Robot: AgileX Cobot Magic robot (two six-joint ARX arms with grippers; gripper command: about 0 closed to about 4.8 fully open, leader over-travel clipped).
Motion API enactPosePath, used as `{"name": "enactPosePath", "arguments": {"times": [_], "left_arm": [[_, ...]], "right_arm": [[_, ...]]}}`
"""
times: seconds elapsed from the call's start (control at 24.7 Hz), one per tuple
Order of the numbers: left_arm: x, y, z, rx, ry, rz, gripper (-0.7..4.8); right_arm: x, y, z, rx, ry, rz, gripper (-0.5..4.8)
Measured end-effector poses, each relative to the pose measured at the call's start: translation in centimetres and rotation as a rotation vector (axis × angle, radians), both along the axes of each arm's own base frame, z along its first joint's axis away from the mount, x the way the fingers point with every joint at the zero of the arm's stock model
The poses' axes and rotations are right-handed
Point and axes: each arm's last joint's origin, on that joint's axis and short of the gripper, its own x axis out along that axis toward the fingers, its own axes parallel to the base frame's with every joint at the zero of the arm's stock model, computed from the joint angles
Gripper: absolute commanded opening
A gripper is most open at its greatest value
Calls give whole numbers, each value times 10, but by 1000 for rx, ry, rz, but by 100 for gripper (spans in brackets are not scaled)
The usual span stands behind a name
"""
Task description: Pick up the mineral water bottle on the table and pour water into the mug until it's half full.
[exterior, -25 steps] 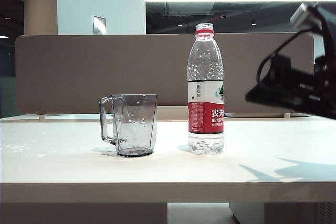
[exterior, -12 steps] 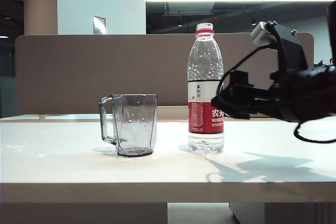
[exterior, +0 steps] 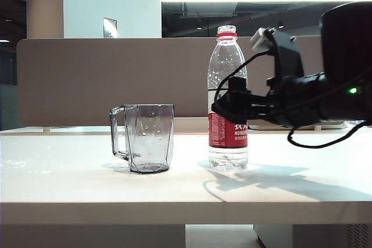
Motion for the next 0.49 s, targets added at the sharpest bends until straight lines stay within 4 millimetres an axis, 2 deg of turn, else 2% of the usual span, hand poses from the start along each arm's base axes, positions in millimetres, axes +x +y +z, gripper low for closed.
{"name": "enactPosePath", "arguments": {"times": [0.24,0.4,0.44,0.49], "left_arm": [[0,0,0,0,0,0,-5],[0,0,0,0,0,0,-5],[0,0,0,0,0,0,-5],[0,0,0,0,1,0,-5]], "right_arm": [[17,8,-9,-4,11,11,479],[20,11,-12,-7,20,26,479],[20,11,-12,-8,21,27,470],[20,10,-12,-8,22,26,423]]}}
